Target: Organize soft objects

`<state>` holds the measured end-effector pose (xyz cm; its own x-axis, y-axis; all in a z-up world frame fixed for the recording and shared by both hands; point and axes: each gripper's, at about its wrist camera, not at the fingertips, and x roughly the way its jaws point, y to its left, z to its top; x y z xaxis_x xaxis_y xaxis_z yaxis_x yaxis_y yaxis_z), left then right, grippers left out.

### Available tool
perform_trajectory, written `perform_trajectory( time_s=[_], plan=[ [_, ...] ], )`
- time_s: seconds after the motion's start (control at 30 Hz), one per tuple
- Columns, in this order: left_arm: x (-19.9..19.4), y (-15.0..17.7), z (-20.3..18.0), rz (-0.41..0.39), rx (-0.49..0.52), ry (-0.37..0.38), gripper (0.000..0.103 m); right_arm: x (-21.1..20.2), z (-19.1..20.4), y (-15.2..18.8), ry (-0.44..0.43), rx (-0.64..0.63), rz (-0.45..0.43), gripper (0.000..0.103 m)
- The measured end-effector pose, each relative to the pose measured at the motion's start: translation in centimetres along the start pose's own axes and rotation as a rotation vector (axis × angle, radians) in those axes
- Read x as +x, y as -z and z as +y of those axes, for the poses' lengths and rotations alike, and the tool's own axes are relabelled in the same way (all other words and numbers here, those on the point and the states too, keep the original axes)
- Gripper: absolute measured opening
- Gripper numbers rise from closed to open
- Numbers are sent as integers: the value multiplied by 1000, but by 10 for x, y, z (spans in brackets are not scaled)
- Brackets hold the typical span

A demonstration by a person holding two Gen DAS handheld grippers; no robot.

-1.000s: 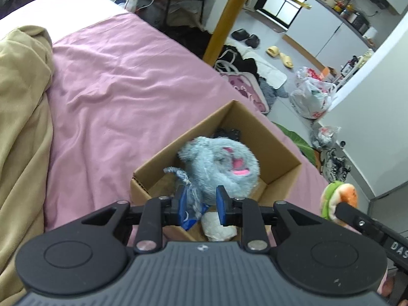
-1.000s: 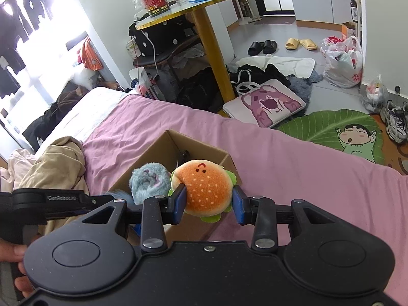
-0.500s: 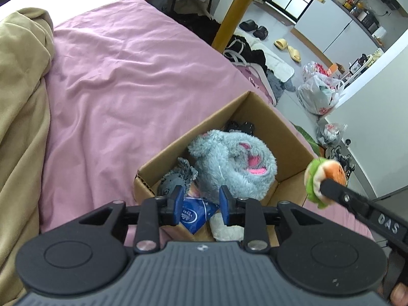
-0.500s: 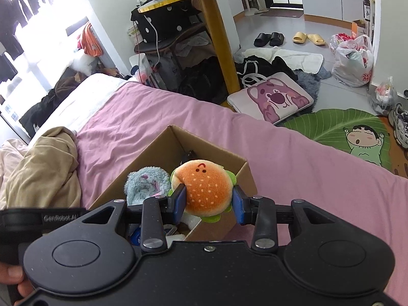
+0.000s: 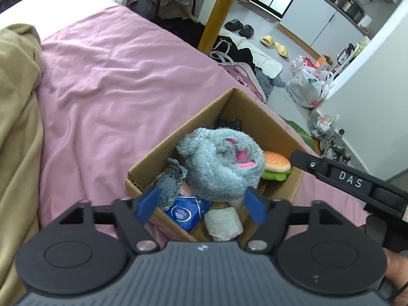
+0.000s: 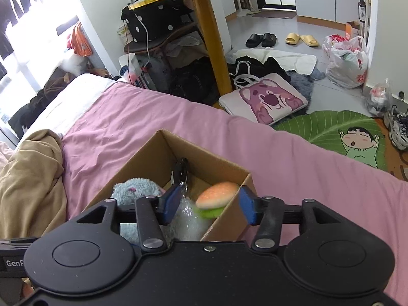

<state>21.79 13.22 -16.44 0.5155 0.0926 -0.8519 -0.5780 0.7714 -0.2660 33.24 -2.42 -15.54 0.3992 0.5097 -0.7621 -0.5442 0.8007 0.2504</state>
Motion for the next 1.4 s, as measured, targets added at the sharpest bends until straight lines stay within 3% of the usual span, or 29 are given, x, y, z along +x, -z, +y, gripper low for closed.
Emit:
perform_trajectory(
  time_s=[0.17, 0.33, 0.6, 0.83, 1.03, 1.4],
  plan=[
    [-4, -1, -3, -11, 12, -32, 87, -11, -3, 3, -5, 15, 17, 55],
    [-16, -1, -10, -27, 61, -44, 89, -26, -2, 3, -8, -5, 11, 65],
    [-40, 1, -32, -55, 113, -20, 95, -55, -9, 7, -3, 16, -7, 81],
    [-58, 8, -53, -50, 161, 18, 100, -85, -16, 12, 33, 27, -20, 88],
    [-79, 14, -64, -65, 196, 46, 102, -112, -19, 22, 98, 60, -22, 101],
    [-117, 39, -75, -91, 258, 101, 102, -177, -22, 44, 151, 91, -78, 103]
  ],
)
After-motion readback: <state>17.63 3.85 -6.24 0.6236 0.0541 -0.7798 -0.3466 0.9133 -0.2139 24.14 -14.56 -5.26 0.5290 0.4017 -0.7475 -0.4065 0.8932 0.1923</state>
